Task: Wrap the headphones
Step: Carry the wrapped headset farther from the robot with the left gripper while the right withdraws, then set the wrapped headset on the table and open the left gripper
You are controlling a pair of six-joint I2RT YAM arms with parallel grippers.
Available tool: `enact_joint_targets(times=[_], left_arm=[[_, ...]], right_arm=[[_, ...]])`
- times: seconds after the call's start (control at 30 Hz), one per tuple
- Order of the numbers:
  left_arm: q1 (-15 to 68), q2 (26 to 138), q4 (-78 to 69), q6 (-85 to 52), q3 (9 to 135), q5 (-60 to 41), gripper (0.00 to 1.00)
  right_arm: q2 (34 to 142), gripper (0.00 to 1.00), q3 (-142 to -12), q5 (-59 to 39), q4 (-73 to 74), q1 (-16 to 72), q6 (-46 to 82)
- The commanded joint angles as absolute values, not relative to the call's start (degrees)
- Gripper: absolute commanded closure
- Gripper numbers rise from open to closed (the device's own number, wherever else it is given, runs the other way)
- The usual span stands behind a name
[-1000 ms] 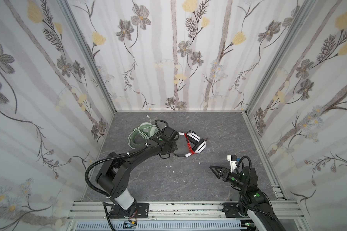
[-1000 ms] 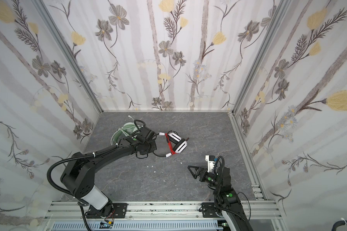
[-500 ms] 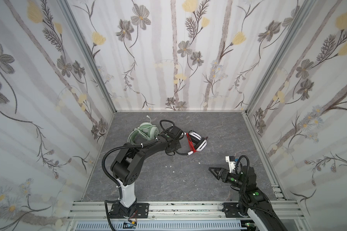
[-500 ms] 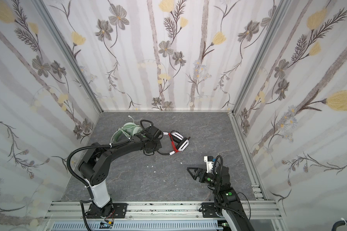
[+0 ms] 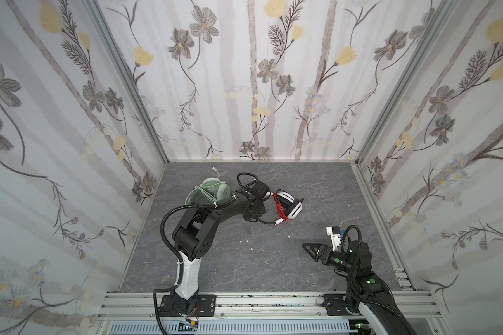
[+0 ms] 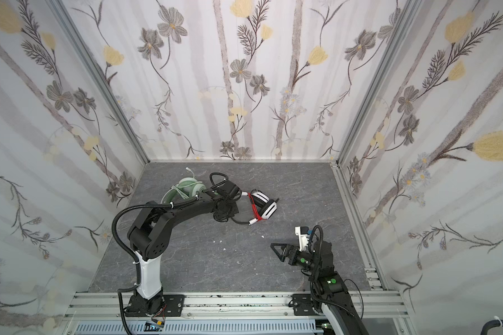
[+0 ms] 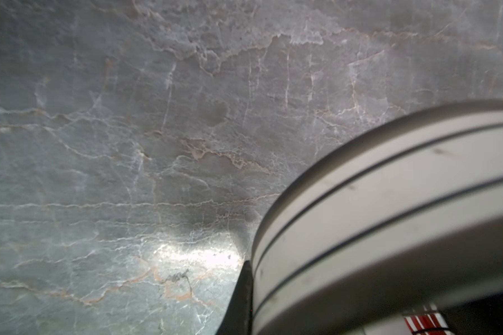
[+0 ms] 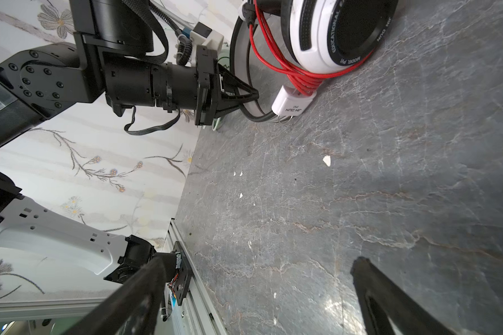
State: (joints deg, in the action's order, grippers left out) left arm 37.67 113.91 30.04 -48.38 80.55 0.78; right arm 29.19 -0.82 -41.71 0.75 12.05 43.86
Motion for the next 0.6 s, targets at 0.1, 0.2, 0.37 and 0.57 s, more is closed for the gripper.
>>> enact_joint_targets(times=[0.1,0.2,0.37,0.57], left_arm=[[37.7,113.2,29.9,-49.0,81.0,0.7,0.87],[37.8,112.9,29.9,-49.1,80.6,0.8,0.85],[37.8,112.0,29.6,-49.2,79.6,1.1,0.81],[37.9,111.3,29.2,-49.3,79.4,1.1,0.80]], right_arm=[[29.0,0.00,-0.7,-42.6,0.0,12.0,43.2],[28.9,0.00,-0.9,-42.6,-0.1,12.0,43.1],[28.4,0.00,-0.9,-42.5,-0.5,12.0,43.0],[27.9,0.00,-0.9,-42.4,-1.0,12.0,43.1]])
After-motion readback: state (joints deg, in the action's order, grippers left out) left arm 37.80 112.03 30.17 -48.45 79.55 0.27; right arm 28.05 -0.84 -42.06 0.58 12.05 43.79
